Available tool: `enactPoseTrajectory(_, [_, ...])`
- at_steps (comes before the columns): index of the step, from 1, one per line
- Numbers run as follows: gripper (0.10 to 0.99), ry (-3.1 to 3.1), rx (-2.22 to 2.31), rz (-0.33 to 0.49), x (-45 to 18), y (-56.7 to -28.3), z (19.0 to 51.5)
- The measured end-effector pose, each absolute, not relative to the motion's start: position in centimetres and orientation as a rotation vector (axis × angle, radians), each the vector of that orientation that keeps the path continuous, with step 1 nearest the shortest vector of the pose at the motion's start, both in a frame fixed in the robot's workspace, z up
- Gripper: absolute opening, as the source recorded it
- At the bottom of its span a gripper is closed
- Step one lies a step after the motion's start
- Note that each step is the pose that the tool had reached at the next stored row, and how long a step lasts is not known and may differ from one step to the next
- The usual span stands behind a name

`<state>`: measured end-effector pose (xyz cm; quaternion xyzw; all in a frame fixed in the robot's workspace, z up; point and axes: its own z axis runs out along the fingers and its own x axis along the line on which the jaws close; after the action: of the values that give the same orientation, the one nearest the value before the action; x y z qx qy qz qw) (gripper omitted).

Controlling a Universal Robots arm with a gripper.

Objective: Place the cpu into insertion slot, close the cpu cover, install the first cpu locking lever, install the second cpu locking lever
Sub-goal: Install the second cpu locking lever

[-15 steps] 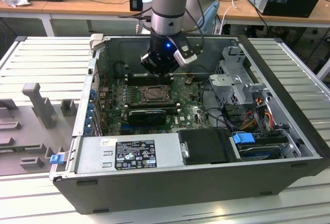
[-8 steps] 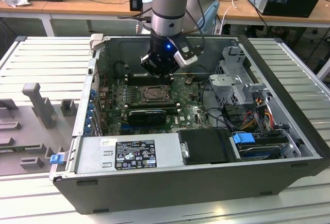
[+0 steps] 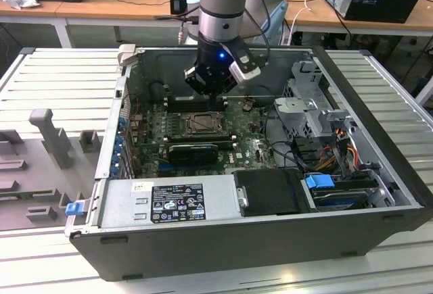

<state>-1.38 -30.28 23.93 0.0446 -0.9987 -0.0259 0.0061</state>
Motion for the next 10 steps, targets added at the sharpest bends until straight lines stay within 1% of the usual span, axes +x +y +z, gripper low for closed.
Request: enactPoseTrajectory(10, [0.106, -3.125, 0.139, -0.081, -1.39, -31.34, 23.93])
